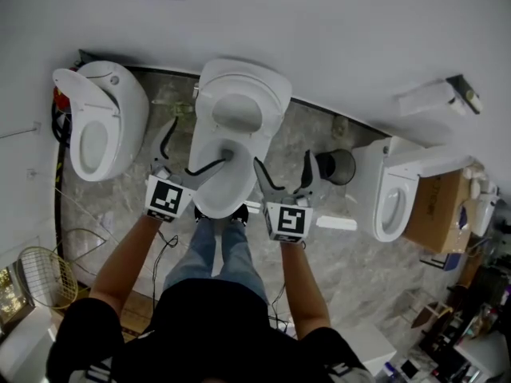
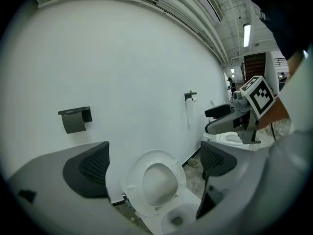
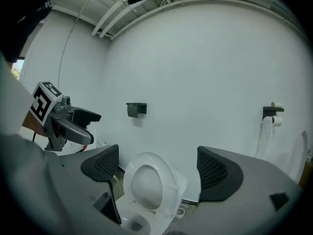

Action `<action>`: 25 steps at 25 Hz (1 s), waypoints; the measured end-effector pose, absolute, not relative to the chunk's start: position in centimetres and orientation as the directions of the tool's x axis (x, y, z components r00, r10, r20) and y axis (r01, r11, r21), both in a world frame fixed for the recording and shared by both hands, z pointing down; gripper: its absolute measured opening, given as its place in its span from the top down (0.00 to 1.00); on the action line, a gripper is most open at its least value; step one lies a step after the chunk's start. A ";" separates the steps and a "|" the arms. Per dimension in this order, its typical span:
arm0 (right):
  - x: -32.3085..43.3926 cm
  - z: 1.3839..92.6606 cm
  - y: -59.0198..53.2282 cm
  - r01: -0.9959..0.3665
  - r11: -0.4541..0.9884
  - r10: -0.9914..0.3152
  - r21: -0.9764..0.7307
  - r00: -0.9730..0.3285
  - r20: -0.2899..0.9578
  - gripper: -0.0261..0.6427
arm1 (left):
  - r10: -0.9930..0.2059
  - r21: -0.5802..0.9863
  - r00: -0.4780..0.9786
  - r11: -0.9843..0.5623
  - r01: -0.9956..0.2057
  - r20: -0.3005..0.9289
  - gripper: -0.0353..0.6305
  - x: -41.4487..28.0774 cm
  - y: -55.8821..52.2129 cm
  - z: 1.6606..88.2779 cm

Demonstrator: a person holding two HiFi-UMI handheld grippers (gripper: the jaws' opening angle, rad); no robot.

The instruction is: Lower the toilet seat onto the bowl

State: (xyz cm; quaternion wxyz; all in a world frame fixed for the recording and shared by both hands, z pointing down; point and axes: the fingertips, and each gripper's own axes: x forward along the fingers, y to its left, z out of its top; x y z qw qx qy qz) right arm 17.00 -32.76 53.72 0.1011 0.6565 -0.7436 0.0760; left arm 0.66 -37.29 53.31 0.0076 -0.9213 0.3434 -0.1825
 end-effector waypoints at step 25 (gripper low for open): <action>19.2 65.1 -45.4 -0.976 0.174 -0.917 0.127 -0.113 0.383 0.21 | -0.537 -0.148 0.675 -0.825 -0.546 0.505 0.08 4.8 -47.4 66.3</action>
